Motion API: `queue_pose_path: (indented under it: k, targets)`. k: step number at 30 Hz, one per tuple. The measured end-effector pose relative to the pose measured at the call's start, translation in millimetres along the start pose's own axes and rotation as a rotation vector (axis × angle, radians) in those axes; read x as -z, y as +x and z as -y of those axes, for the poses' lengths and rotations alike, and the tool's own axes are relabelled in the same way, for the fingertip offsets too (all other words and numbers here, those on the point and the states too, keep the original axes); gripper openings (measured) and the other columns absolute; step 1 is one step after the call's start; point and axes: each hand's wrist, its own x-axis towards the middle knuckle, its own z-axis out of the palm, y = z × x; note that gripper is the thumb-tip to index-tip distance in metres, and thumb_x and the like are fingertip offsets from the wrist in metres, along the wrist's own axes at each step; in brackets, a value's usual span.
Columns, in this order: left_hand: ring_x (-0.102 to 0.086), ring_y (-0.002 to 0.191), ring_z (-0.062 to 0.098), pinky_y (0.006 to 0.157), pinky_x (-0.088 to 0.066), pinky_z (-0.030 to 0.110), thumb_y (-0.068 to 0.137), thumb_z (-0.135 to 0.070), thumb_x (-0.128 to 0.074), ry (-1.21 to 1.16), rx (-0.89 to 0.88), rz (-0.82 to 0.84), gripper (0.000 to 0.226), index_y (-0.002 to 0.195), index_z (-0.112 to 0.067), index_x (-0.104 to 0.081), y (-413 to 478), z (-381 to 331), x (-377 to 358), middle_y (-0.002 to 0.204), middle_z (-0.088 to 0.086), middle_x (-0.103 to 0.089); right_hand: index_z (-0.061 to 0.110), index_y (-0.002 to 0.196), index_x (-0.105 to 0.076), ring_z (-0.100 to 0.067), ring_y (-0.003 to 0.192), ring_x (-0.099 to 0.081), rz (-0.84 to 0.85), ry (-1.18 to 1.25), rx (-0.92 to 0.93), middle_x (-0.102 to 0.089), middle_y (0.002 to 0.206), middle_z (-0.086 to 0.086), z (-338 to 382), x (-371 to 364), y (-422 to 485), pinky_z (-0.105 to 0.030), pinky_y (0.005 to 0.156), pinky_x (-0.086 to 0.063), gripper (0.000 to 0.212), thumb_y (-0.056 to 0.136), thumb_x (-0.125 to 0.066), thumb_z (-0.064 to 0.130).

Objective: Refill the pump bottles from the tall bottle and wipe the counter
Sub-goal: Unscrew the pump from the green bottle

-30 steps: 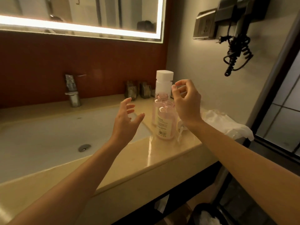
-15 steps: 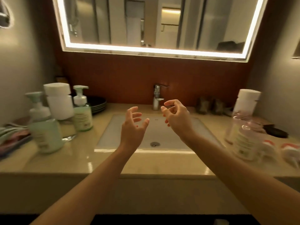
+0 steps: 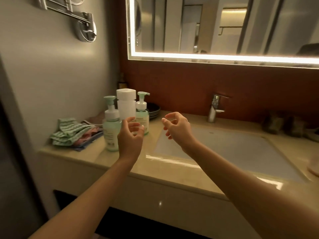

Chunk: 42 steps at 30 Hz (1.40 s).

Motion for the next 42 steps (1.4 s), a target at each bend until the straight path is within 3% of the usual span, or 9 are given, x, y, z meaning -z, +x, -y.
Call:
queue_pose_path:
  k: [6,13,19,23,26,28,33,38,42]
  targets:
    - [-0.054,0.092,0.018,0.080,-0.047,0.034,0.082,-0.015,-0.065,0.056,0.029,-0.218,0.037,0.114,-0.013,-0.048,34,36,29,0.103,0.003,-0.056,0.013,0.109,-0.053,-0.014,0.071,-0.057,0.066,0.051,-0.049,-0.062,0.098,-0.012,-3,-31,13,-0.018,0.050,-0.044,0.022,0.091,-0.054,0.027]
    - [-0.046,0.096,0.024,0.083,-0.044,0.040,0.070,-0.025,-0.076,0.211,0.008,-0.295,0.058,0.115,-0.007,-0.045,59,65,37,0.109,0.011,-0.046,0.013,0.108,-0.054,-0.015,0.071,-0.057,0.127,0.069,-0.053,-0.063,0.096,-0.012,-3,-68,33,-0.021,0.053,-0.045,0.021,0.091,-0.055,0.027]
    - [-0.041,0.122,0.024,0.098,-0.039,0.037,0.061,-0.031,-0.084,0.152,0.162,-0.094,0.098,0.138,-0.015,-0.026,74,85,43,0.136,0.010,-0.038,0.011,0.109,-0.055,-0.008,0.066,-0.054,0.188,0.105,-0.023,-0.060,0.084,-0.004,2,-92,41,-0.017,0.053,-0.042,0.023,0.092,-0.054,0.025]
    - [-0.046,0.113,0.019,0.089,-0.040,0.030,0.066,-0.019,-0.080,0.083,0.198,0.022,0.087,0.135,-0.015,-0.027,73,82,42,0.129,0.005,-0.044,0.012,0.108,-0.054,-0.009,0.068,-0.056,0.199,0.094,-0.006,-0.061,0.088,-0.005,5,-97,45,-0.017,0.055,-0.043,0.021,0.092,-0.054,0.026]
    - [-0.052,0.105,0.020,0.086,-0.047,0.037,0.065,-0.022,-0.081,0.067,0.192,0.079,0.076,0.125,-0.021,-0.034,63,82,39,0.117,0.001,-0.050,0.015,0.105,-0.055,-0.015,0.075,-0.059,0.165,0.049,0.045,-0.063,0.090,-0.006,5,-100,47,-0.025,0.063,-0.050,0.024,0.089,-0.057,0.032]
    - [-0.053,0.106,0.020,0.088,-0.048,0.041,0.065,-0.025,-0.081,0.087,0.180,0.142,0.075,0.123,-0.024,-0.034,53,80,36,0.117,0.000,-0.053,0.014,0.109,-0.055,-0.016,0.081,-0.058,0.144,-0.014,0.107,-0.061,0.091,-0.004,5,-102,47,-0.030,0.071,-0.052,0.035,0.086,-0.060,0.040]
    - [-0.050,0.111,0.018,0.092,-0.045,0.034,0.066,-0.028,-0.080,0.214,0.119,0.184,0.082,0.131,-0.023,-0.028,38,70,29,0.124,-0.001,-0.052,0.014,0.117,-0.052,-0.016,0.096,-0.055,0.099,-0.149,0.222,-0.054,0.106,-0.002,10,-108,46,-0.033,0.082,-0.051,0.063,0.071,-0.067,0.054]
    - [-0.051,0.110,0.021,0.089,-0.045,0.034,0.066,-0.030,-0.079,0.287,0.108,0.172,0.082,0.131,-0.022,-0.029,33,68,31,0.123,0.002,-0.053,0.012,0.111,-0.057,-0.015,0.094,-0.053,0.100,-0.209,0.237,-0.056,0.105,-0.002,19,-112,48,-0.027,0.077,-0.044,0.049,0.075,-0.071,0.041]
    - [-0.051,0.111,0.021,0.086,-0.042,0.030,0.067,-0.030,-0.079,0.311,0.114,0.173,0.081,0.131,-0.021,-0.029,33,67,31,0.123,0.002,-0.053,0.012,0.111,-0.058,-0.016,0.094,-0.057,0.222,-0.024,0.197,-0.061,0.102,-0.003,20,-109,45,-0.023,0.075,-0.044,0.034,0.080,-0.066,0.020]
